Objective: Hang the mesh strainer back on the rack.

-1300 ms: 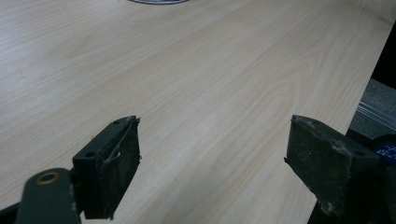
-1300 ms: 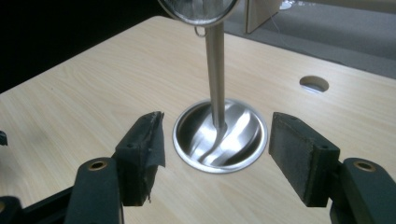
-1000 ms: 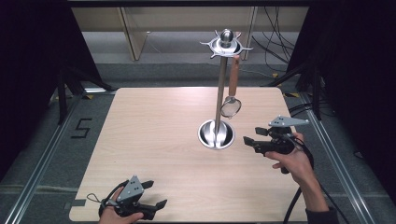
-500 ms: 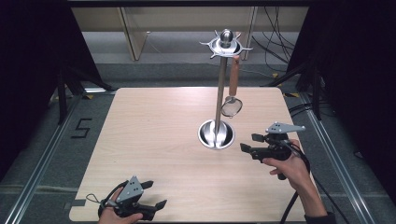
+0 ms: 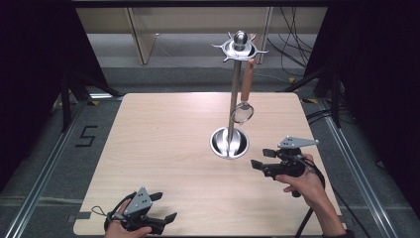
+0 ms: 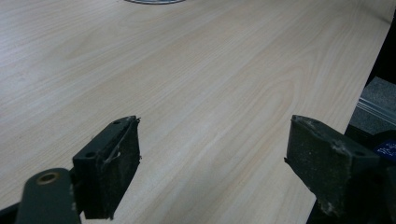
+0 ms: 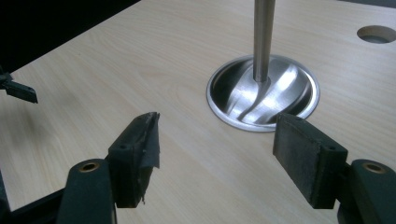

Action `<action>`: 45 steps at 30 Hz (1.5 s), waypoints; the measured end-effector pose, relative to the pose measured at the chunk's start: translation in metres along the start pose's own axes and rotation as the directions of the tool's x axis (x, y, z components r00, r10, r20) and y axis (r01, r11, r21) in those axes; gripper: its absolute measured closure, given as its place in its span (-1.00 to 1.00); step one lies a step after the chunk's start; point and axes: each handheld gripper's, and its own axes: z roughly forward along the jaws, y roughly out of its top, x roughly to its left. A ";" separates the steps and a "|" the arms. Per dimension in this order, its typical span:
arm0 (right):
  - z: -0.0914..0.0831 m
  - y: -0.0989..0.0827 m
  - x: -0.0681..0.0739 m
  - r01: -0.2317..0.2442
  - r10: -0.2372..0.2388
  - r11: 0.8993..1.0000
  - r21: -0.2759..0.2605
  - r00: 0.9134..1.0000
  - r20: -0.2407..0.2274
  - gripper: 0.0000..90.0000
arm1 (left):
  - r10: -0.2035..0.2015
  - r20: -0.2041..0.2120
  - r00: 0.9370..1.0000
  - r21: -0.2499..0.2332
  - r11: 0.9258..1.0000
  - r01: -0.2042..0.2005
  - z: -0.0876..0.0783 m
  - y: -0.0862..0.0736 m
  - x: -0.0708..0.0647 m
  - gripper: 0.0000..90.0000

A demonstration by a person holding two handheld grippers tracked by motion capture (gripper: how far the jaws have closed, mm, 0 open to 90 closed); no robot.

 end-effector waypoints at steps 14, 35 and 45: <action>0.008 -0.010 0.002 0.029 -0.029 1.000 0.001 1.000 -0.002 -0.30 | 0.026 -0.003 1.000 0.014 1.000 -0.026 -0.001 0.000 0.002 -0.63; 0.014 -0.021 0.012 0.034 -0.034 0.999 0.039 0.999 0.005 -0.33 | 0.044 -0.009 0.999 0.020 0.999 -0.043 -0.001 0.001 0.003 -0.63; 0.016 -0.028 0.012 0.034 -0.034 0.999 0.040 0.999 0.011 -0.34 | 0.044 -0.009 0.999 0.021 0.999 -0.044 -0.001 0.001 0.003 -0.63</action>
